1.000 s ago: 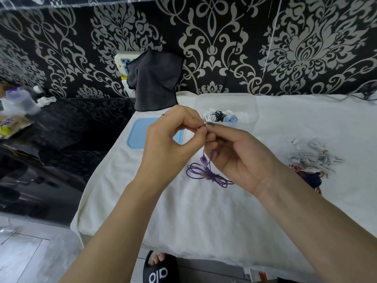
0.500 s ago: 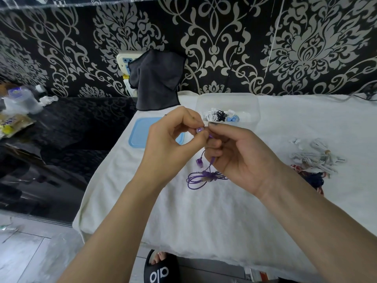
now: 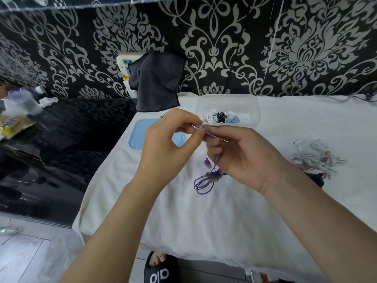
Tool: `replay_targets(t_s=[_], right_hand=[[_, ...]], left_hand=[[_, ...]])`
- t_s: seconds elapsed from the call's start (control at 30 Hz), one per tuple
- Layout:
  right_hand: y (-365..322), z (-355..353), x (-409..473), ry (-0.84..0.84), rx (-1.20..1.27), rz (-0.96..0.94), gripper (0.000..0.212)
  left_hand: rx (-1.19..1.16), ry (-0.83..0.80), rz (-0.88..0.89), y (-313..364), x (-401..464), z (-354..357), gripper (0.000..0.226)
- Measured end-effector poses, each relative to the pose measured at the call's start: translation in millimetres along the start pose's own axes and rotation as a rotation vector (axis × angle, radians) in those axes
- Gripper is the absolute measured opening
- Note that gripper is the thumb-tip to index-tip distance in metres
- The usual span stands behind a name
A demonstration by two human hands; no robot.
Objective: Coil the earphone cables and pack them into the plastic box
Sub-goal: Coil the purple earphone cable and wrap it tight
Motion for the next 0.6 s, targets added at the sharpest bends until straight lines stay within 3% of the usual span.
replay_targets(t_s=[0.27,0.6], right_hand=[[-7,-6,4,0.067,-0.227,-0.069,0.020],[-7,-5,5,0.056,-0.254,-0.096,0.019]], left_hand=[[-0.032,-0.014,-0.142,-12,-1,2,0.006],[0.045,-0.010,0.018,3,0,3,0.012]])
Point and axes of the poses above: each hand's wrist, its own x-axis towards the middle knuckle, its own z-axis out of the palm, y = z × x, the point moved 3 cm from there along x, towards the middle knuckle, and after that the axes turned 3 degrees about -y, right-handed, at the moved point
